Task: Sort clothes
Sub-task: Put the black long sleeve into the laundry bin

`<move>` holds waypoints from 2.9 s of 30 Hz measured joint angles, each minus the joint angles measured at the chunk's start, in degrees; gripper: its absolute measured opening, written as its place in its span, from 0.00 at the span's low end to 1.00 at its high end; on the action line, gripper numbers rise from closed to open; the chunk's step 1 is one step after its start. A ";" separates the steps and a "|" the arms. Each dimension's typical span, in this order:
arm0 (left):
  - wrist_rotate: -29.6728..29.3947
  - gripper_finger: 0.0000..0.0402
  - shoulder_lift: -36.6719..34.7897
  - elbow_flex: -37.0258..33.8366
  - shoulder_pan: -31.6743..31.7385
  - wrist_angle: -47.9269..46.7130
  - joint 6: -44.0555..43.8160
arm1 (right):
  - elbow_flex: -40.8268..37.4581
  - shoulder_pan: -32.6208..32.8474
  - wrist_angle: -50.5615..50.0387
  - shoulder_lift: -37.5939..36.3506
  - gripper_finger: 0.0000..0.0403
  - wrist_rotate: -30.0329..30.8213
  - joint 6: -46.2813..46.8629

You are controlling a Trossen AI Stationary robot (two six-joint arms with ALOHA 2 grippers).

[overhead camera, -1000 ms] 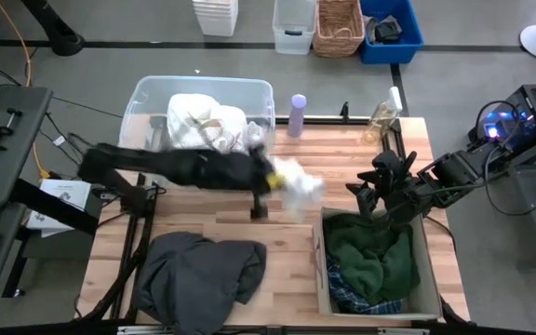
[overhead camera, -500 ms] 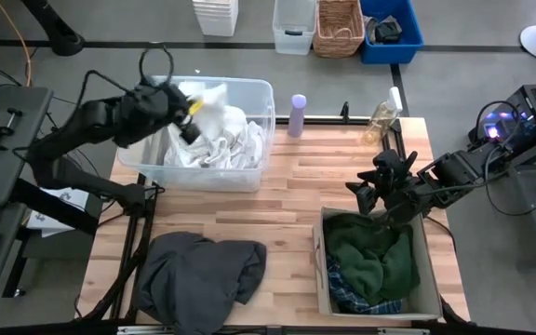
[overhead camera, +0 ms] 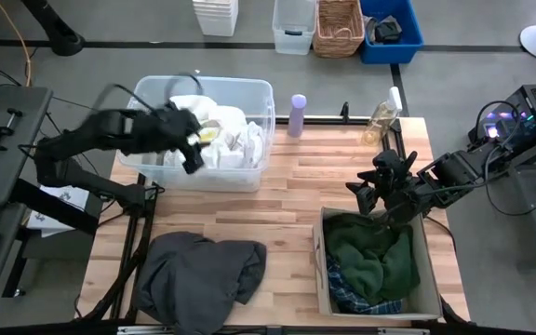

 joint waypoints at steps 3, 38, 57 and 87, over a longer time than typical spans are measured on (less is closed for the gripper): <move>-0.53 0.66 0.94 6.03 0.04 0.78 2.89 | 0.00 0.00 -0.02 0.00 0.59 0.00 -0.28; 24.67 0.71 31.78 -26.53 -57.72 15.37 -35.18 | 0.00 0.00 -1.09 0.00 0.59 -0.13 -4.93; 8.68 0.07 30.07 -20.14 -31.46 34.94 -14.48 | 0.00 0.06 0.35 0.02 0.59 -1.79 -2.92; 30.09 0.06 42.88 22.69 -17.61 111.26 11.58 | 0.20 11.06 67.04 -13.64 0.59 30.17 -70.98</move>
